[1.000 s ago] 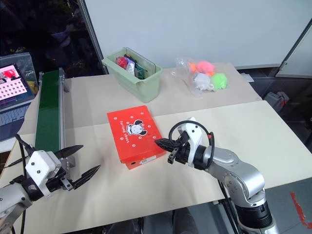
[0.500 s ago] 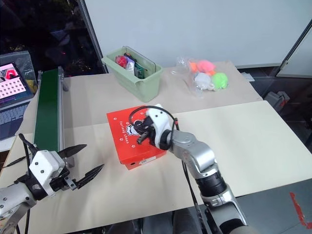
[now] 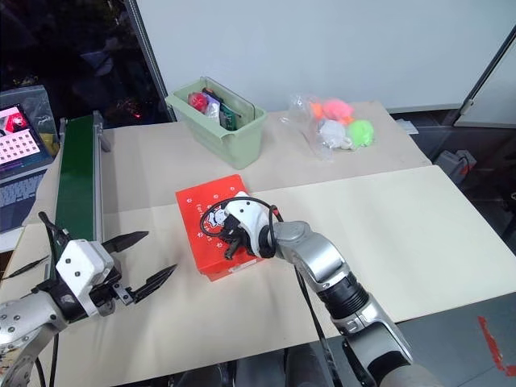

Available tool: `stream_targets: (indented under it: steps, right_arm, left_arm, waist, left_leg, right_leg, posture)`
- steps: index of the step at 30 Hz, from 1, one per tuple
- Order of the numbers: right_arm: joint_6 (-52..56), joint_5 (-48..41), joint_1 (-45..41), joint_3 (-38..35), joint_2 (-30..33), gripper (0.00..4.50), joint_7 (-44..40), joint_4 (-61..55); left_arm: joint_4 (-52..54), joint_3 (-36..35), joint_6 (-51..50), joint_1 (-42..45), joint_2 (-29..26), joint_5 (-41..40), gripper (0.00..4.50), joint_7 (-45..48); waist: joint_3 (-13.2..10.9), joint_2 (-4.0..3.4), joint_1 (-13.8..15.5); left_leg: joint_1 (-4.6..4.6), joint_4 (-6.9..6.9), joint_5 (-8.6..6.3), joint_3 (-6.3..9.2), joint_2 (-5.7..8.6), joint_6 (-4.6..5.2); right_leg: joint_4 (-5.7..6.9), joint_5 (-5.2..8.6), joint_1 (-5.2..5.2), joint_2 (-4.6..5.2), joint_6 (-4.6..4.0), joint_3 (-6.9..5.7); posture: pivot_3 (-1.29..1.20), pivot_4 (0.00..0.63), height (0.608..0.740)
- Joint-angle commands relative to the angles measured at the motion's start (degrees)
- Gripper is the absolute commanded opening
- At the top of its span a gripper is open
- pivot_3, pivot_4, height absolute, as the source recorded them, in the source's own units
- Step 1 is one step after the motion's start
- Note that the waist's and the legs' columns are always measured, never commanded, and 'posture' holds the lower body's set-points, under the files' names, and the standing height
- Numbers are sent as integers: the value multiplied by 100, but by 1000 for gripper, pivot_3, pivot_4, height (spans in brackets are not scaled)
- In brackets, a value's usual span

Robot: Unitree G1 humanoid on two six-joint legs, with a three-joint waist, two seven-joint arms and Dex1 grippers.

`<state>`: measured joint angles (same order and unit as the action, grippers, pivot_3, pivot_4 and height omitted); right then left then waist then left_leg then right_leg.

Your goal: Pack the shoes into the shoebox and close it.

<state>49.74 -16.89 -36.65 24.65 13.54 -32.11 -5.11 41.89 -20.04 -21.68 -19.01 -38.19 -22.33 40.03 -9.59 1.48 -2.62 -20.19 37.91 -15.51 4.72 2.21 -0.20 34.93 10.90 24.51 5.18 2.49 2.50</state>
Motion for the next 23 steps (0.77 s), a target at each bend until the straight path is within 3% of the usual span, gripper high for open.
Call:
stream_targets:
  steps: [1, 8, 12, 17, 23]
  right_arm:
    - [147, -36, -46, -229, -111, 70, 59, -193]
    - [135, -1031, -84, -2539, -591, 70, 685, -618]
    - [-183, -1144, 276, -3707, -347, 70, 1201, -915]
    - [-1031, 157, 1226, -3297, 622, 70, 1548, -1051]
    - [-1908, 674, 1616, -3405, 410, 70, 2189, -839]
  left_arm:
    - [86, 36, -9, 63, -36, 27, 4500, -70]
    - [21, 356, -327, 594, 292, -46, 4500, -605]
    - [-301, 613, -594, 1145, 854, 45, 4500, -1307]
    - [-944, 699, -811, 1867, 1779, 162, 4500, -2371]
    - [-1699, 640, -606, 2604, 2327, 564, 4500, -3187]
  waist:
    - [0, 0, -1]
    - [-1, 0, 49]
    - [-1, 0, 104]
    - [0, 0, 132]
    - [0, 1, 15]
  left_leg:
    - [0, 0, 0, 0, 0, 0]
    - [-4, 0, 0, 6, 2, -1]
    - [-5, 0, -1, 13, 7, -3]
    - [-4, 0, -2, 5, 11, -4]
    - [2, 0, -2, -12, 2, -5]
  right_leg:
    - [0, 0, 0, 0, 0, 0]
    - [2, -1, 2, 3, -1, 0]
    - [1, -1, -3, 9, -1, -3]
    - [3, -1, -2, 6, -1, -3]
    - [4, 1, -12, -1, 4, 10]
  posture:
    - [0, 150, 740]
    - [0, 150, 740]
    - [0, 150, 740]
    - [0, 150, 740]
    - [0, 150, 740]
